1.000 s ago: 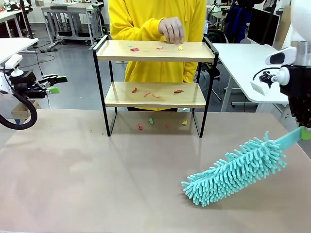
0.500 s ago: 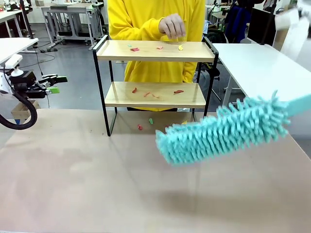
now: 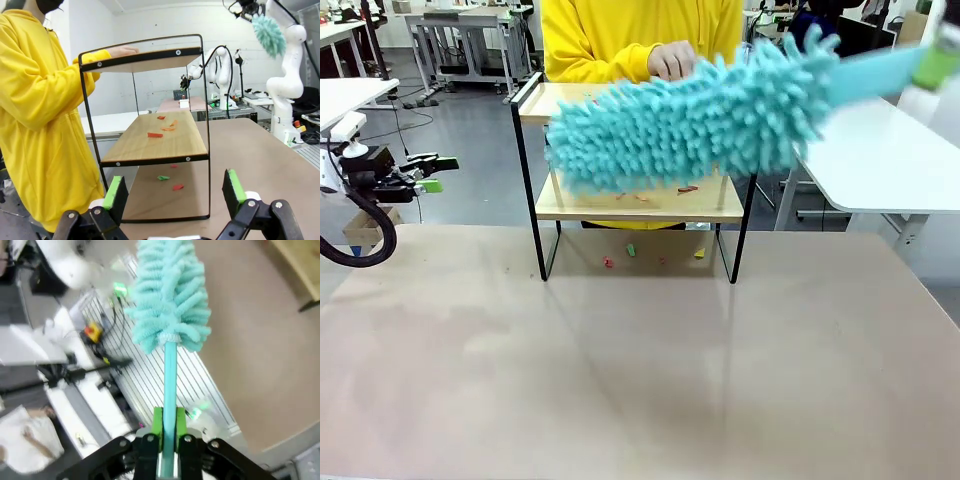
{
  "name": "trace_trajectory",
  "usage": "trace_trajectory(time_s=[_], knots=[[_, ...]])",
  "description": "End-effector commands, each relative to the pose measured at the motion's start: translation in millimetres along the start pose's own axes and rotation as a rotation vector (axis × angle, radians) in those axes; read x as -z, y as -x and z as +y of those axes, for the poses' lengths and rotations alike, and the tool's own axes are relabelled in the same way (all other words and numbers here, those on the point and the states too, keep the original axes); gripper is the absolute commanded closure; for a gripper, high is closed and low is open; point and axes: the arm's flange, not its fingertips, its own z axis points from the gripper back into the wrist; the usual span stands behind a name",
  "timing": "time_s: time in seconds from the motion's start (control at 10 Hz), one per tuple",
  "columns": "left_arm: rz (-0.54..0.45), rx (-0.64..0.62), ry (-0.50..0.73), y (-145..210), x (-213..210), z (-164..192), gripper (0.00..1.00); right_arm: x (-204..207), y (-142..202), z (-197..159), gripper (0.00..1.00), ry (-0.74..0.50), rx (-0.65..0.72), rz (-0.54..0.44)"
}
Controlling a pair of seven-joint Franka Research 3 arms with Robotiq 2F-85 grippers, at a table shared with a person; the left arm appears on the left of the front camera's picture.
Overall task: Clean the shelf.
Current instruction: Clean the specific section of the Shelf indicated by the human with the Duster.
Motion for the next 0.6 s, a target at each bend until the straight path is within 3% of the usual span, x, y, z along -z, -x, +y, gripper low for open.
trace_trajectory(time_s=[0.0, 0.3, 0.4, 0.5], knots=[[-0.001, 0.018, -0.001, -2.9, -0.5, -0.8, 0.00, -1.2, -47.5, 10.3, 0.87, -0.002, 0.199, -0.170], [-0.001, 0.018, -0.001, -2.9, -0.5, -0.8, 0.00, 12.1, -78.0, -1.8, 0.87, -0.132, 0.274, -0.269], [-0.001, 0.018, -0.001, -2.9, -0.5, -0.8, 0.00, 2.2, -69.3, 4.0, 0.87, -0.052, 0.244, -0.194], [-0.001, 0.018, -0.001, -2.9, -0.5, -0.8, 0.00, 2.2, -69.3, 4.0, 0.87, -0.052, 0.244, -0.194]])
